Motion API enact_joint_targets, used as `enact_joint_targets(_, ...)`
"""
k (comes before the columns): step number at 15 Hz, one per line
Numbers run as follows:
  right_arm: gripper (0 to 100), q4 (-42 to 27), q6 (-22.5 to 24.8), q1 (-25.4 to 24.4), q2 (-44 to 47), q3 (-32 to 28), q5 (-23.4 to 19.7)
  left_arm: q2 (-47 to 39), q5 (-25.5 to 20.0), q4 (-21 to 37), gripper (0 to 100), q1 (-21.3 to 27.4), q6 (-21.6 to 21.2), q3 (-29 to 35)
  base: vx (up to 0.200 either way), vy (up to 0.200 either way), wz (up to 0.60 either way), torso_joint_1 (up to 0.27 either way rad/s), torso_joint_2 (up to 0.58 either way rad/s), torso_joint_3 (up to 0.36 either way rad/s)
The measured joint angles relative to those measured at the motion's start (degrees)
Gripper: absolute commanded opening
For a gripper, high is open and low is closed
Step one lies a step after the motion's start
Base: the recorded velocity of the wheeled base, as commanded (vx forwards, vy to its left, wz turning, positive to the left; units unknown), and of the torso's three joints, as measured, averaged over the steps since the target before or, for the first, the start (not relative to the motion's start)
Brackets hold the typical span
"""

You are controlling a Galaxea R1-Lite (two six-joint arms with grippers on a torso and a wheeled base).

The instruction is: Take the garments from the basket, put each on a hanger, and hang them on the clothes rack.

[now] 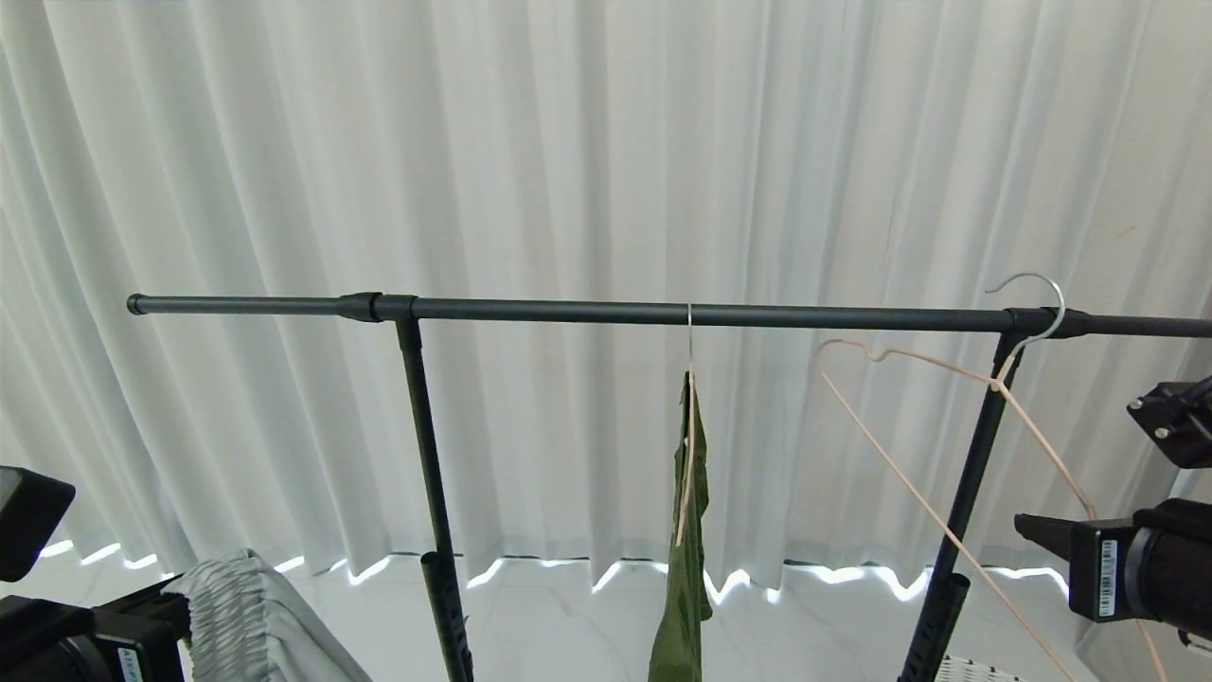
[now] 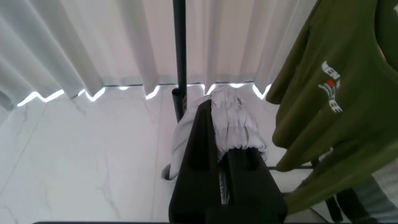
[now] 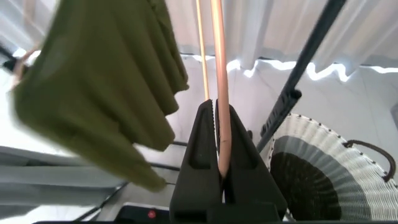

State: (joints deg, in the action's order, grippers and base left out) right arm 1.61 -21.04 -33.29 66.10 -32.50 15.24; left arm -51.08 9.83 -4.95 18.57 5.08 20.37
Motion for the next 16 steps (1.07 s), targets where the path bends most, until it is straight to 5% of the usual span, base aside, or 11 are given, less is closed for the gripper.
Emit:
enact_joint_targets(7, 0, 0.41, 1.96, -0.09, 0.30, 0.00, -0.11, 0.09, 0.10, 0.05, 0, -0.02, -0.09, -0.12, -0.200, 0.000, 0.00, 0.002, 0.00, 0.003)
enact_joint_targets(10, 0, 0.33, 1.96, -0.35, 0.40, 0.04, -0.40, 0.39, 0.10, 0.06, 0, -0.02, -0.18, -0.67, 0.000, 0.000, 0.00, 0.000, 0.00, 0.000)
enact_joint_targets(14, 0, 0.49, 2.55, -2.58, 0.57, 1.00, -0.66, 3.07, 0.16, 0.09, 0, 0.00, -8.64, -2.85, 0.000, 0.000, 0.00, 0.000, 0.00, 0.000)
enact_joint_targets(16, 0, 0.49, 3.97, -4.99, 0.66, 1.19, -1.18, 3.49, 0.11, 0.06, 0, -0.02, -8.87, -2.96, 0.000, 0.000, 0.00, 0.000, 0.00, 0.000)
